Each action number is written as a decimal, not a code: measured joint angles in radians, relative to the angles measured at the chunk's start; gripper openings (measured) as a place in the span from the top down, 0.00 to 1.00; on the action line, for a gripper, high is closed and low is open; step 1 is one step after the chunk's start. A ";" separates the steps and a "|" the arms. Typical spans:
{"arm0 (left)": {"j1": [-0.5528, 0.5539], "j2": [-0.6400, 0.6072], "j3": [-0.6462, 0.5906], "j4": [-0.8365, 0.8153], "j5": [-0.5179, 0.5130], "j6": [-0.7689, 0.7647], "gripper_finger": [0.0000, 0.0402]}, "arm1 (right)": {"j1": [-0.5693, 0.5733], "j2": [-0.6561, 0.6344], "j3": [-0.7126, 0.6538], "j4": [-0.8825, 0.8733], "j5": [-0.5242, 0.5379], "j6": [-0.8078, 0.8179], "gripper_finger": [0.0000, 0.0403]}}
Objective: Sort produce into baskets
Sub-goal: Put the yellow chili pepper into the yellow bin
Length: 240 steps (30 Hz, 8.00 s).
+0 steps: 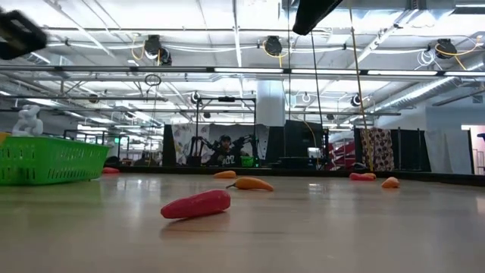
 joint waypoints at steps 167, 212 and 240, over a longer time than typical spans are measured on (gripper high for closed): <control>-0.190 -0.001 0.000 -0.370 -0.216 -0.396 0.81 | -0.002 0.000 0.000 0.048 0.005 -0.063 0.69; 0.994 0.185 -0.116 0.694 -0.407 0.415 0.63 | -0.027 0.000 0.000 0.079 0.004 -0.160 0.69; 1.137 0.572 -0.103 1.064 -0.209 0.413 0.36 | -0.029 0.000 0.000 0.099 0.009 -0.196 0.69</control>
